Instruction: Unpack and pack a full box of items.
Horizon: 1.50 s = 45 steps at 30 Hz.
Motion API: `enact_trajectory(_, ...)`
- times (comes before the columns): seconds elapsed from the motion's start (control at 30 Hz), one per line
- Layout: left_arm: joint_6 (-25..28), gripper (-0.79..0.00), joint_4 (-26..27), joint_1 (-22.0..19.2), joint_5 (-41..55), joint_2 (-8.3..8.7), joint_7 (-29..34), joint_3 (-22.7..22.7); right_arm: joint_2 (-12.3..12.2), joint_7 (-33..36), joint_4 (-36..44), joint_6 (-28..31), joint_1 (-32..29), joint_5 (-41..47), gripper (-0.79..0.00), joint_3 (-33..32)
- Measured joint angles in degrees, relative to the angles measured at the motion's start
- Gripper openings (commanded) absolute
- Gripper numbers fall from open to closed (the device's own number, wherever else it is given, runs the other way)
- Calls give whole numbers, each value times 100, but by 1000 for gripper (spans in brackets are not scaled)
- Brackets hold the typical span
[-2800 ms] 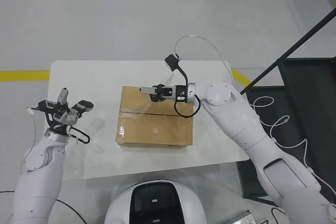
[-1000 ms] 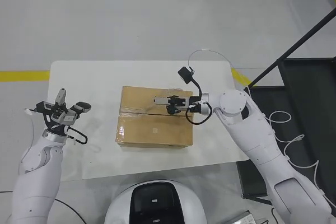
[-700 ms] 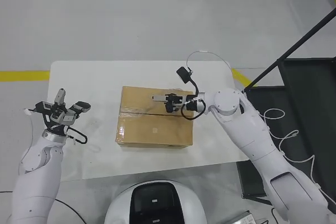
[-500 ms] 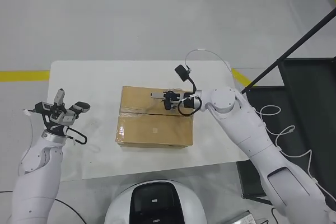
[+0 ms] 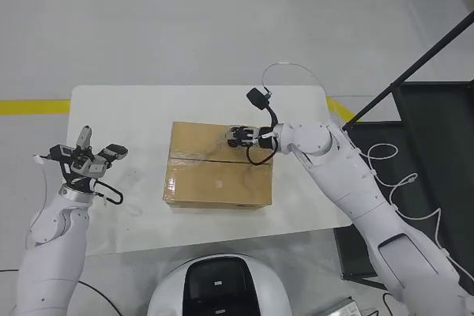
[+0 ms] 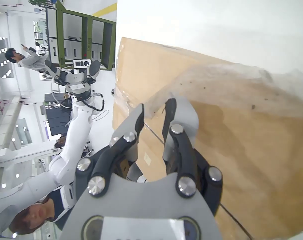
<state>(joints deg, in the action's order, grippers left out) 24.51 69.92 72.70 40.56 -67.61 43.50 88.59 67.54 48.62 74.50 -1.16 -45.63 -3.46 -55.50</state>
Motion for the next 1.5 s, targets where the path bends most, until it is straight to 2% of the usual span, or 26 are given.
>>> enact_trajectory(0.1,11,0,-12,-7,2,-2,17,1,-16,-27,186,33,-75,-180,-785,-3)
enact_trajectory(0.2,6,0,-25,-13,5,-3,22,2,-44,-13,356,314,-223,-152,-785,-82)
enact_trajectory(0.57,-63,0,-131,-141,-76,-26,75,-130,-295,52,947,1925,-1283,144,-785,-905)
enact_trajectory(0.83,-88,0,-203,-223,-135,-39,90,-199,-425,168,1215,2349,-1760,147,-785,-1321)
enact_trajectory(0.87,-91,0,-210,-230,-139,-41,90,-208,-435,192,1279,2421,-1771,128,-656,-1343)
enact_trajectory(0.9,-94,0,-216,-237,-143,-43,90,-218,-441,214,1344,2488,-1770,105,-489,-1354)
enact_trajectory(0.93,-95,0,-222,-246,-148,-46,89,-229,-447,238,1422,2547,-1746,54,-268,-1356)
enact_trajectory(0.97,-95,0,-225,-251,-151,-47,86,-235,-448,260,1468,2553,-1711,11,-166,-1343)
enact_trajectory(1.0,-93,0,-226,-253,-152,-49,84,-239,-446,288,1499,2524,-1661,-21,0,-1314)
enact_trajectory(1.27,-21,0,-169,-183,-131,-41,84,-166,-297,543,1298,2205,-793,-41,0,-638)
enact_trajectory(1.5,-292,0,49,-199,-492,-10,277,-233,-301,1255,1110,2654,-707,876,0,-583)
